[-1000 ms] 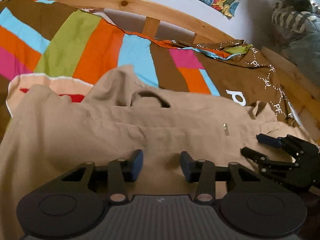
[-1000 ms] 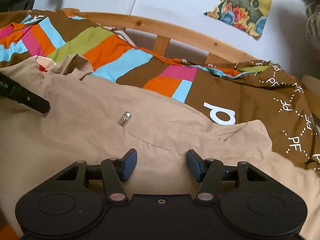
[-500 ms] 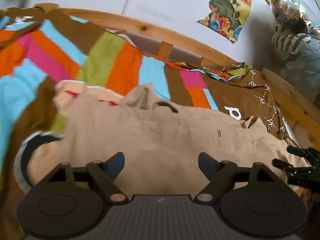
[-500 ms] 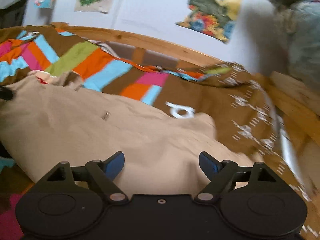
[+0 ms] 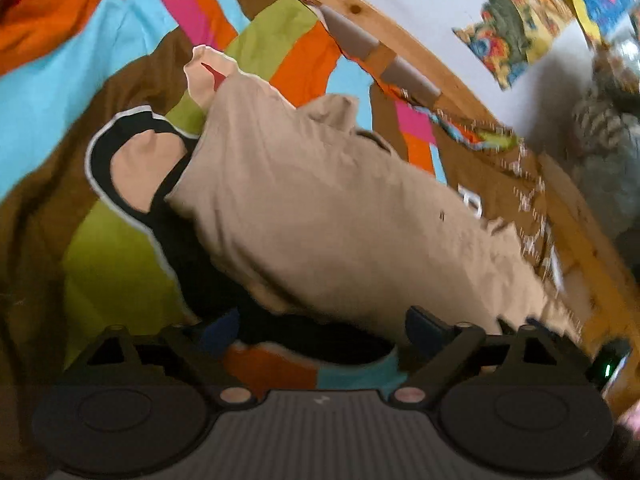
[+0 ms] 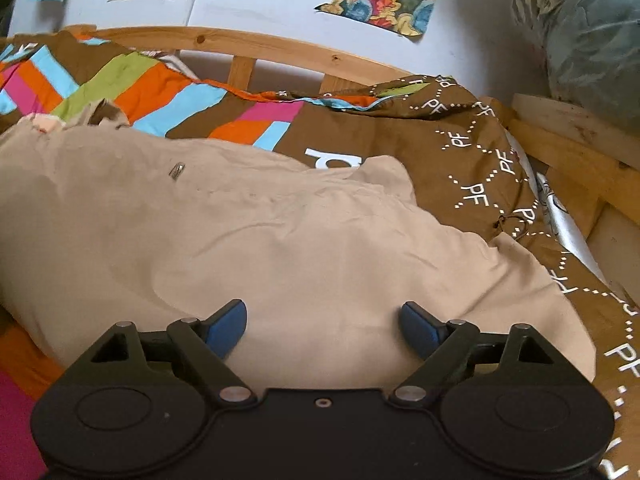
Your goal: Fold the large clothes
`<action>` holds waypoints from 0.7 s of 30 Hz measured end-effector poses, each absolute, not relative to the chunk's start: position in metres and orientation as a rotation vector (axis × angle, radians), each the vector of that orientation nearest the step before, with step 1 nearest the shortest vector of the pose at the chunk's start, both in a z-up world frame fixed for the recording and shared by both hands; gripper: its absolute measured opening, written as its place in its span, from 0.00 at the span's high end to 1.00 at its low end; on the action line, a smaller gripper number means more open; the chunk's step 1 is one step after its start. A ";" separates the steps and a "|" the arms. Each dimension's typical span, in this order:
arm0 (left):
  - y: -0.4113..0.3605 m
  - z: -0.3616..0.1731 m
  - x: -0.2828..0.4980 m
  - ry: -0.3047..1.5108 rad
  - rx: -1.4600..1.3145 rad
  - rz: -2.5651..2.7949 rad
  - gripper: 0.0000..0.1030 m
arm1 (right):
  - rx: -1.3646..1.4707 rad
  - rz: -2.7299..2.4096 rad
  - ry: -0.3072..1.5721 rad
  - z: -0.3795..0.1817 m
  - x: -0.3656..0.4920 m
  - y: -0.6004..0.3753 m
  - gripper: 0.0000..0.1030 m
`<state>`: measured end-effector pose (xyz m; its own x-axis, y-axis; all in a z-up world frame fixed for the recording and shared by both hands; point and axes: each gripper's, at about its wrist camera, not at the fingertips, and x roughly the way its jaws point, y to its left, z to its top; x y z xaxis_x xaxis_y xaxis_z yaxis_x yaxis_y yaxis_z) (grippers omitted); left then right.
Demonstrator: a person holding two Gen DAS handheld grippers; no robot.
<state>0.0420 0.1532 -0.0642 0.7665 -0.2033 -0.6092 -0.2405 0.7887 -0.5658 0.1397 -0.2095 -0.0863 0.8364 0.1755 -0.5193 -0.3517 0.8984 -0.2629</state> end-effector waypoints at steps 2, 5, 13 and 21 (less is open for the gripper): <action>0.159 -0.066 0.051 0.689 -0.717 0.040 0.08 | -0.314 0.289 0.477 -0.072 0.136 -0.206 0.20; 0.169 -0.072 0.063 0.682 -0.784 0.086 0.08 | -0.294 0.336 0.389 -0.058 0.122 -0.194 0.19; 0.173 -0.081 0.072 0.661 -0.845 0.190 0.15 | -0.395 0.476 0.429 -0.095 0.113 -0.159 0.18; 0.179 -0.085 0.070 0.644 -0.916 0.273 0.27 | -0.352 0.496 0.394 -0.090 0.109 -0.158 0.16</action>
<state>0.0699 0.1792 -0.0846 0.7811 -0.0472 -0.6227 -0.4802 0.5919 -0.6473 0.1094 -0.1585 -0.0899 0.8078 0.3876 -0.4441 -0.5203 0.8228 -0.2284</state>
